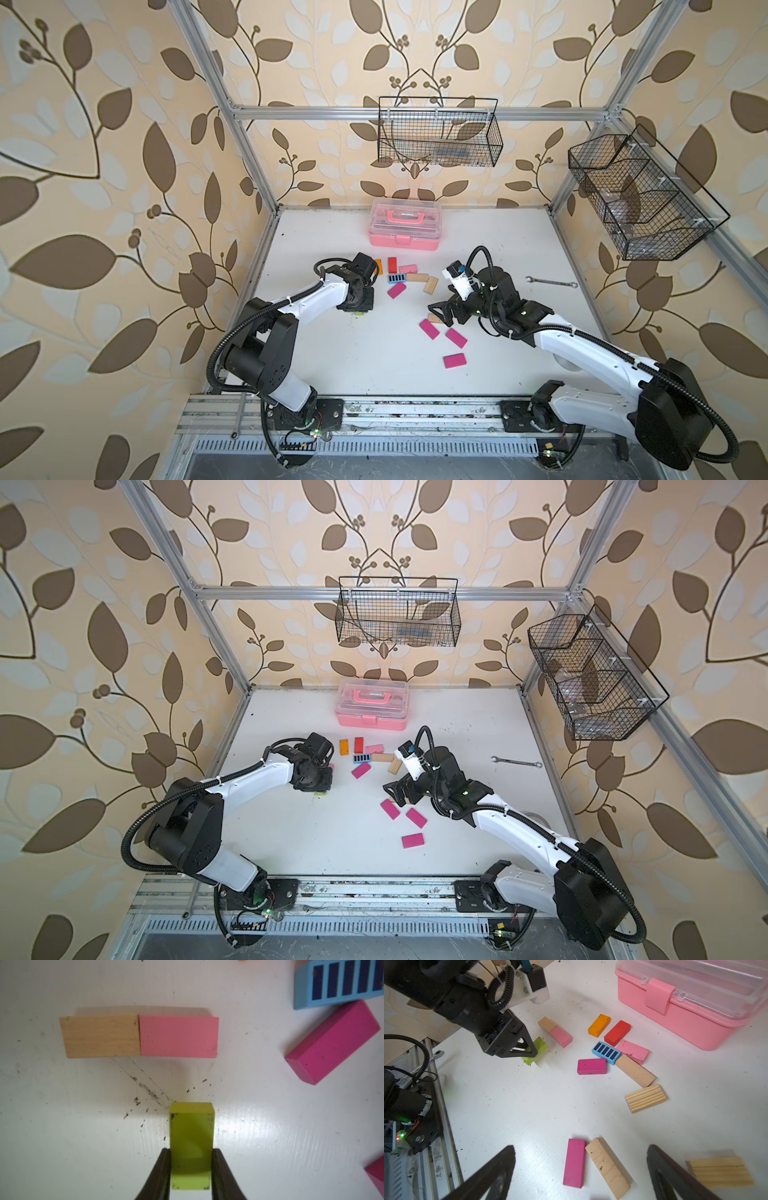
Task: Assemble the number 7 with building blocks
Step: Assemble the building block at the center of the board.
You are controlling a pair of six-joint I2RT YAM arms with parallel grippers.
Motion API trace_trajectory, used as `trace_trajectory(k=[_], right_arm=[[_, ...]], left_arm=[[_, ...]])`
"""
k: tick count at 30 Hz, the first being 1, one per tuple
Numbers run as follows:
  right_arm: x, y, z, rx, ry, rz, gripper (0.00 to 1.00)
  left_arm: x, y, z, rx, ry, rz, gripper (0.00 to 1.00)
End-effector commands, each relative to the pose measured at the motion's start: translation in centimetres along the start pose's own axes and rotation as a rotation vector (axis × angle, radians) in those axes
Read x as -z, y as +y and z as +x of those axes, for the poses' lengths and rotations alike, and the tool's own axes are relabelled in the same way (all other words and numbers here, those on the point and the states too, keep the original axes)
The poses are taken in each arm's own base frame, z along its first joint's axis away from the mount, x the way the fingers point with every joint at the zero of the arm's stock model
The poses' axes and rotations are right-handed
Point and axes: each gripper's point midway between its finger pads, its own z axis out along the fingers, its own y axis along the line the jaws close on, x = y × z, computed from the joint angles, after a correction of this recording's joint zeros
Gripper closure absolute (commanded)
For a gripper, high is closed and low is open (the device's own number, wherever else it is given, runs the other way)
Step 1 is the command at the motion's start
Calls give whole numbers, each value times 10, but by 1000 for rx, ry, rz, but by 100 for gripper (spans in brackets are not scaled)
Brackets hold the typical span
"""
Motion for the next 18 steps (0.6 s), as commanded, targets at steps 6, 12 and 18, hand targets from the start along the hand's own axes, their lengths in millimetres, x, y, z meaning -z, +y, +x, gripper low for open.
trace_trajectory(k=[6,12,18], right_arm=[[-3,13,-7,71,9,-25,1],[-3,12,-6,75,14,-23,1],[-4,14,-6,77,15,-27,1]], left_arm=[[-21,-6,-7,11,31,24,72],[-29,-8,-10,12,38,32,72],[-33,-7,-11,15,43,27,72]])
